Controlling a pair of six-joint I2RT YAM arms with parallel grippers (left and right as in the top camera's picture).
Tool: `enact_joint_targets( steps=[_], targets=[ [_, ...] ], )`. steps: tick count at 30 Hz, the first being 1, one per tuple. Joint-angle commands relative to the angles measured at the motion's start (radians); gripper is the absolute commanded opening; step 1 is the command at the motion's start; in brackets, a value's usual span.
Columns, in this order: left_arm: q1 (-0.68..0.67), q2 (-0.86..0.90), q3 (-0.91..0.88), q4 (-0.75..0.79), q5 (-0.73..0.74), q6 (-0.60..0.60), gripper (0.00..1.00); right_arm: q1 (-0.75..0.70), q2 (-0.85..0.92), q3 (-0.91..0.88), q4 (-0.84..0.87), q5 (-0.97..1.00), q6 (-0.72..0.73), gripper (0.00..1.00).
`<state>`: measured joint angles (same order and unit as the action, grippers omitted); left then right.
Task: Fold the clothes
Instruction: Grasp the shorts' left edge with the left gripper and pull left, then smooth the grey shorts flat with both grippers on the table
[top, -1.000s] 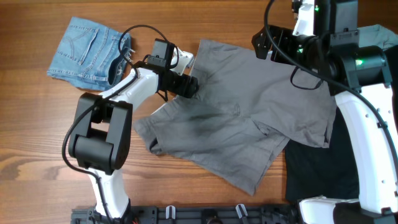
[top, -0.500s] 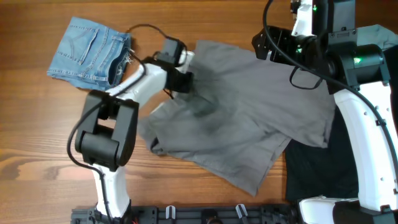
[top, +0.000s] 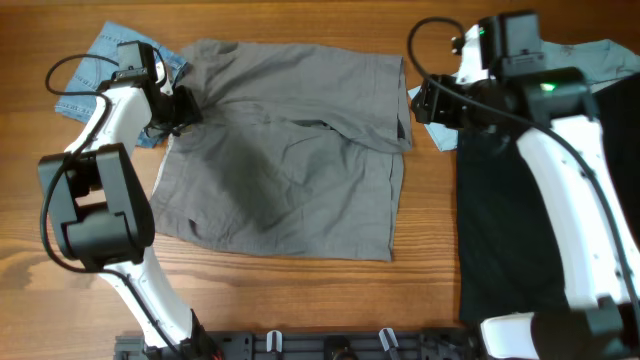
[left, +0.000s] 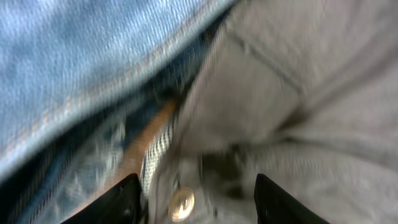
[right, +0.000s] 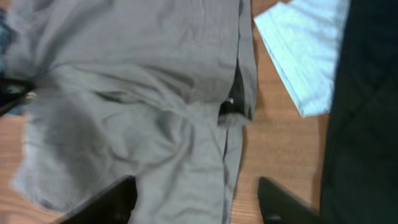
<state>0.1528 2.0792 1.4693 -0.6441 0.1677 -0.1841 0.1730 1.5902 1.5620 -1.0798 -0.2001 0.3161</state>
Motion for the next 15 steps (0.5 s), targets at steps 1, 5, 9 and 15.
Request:
enact_joint_targets(
  steps=[1, 5, 9, 15],
  targets=[
    [0.0, -0.135, 0.011, -0.062, 0.072, 0.024, 0.49, -0.002, 0.123, -0.101, 0.151, 0.015, -0.053, 0.33],
    [-0.029, -0.22, 0.011, -0.245, 0.139, 0.09, 0.33, -0.002, 0.298, -0.125, 0.36, -0.008, -0.055, 0.07],
    [-0.123, -0.228, 0.004, -0.474, 0.139, 0.163, 0.34, -0.003, 0.452, -0.125, 0.501, -0.006, -0.064, 0.04],
    [-0.267, -0.228, -0.009, -0.491, 0.127, 0.178, 0.43, -0.011, 0.482, -0.054, 0.665, -0.01, -0.13, 0.06]
  ],
)
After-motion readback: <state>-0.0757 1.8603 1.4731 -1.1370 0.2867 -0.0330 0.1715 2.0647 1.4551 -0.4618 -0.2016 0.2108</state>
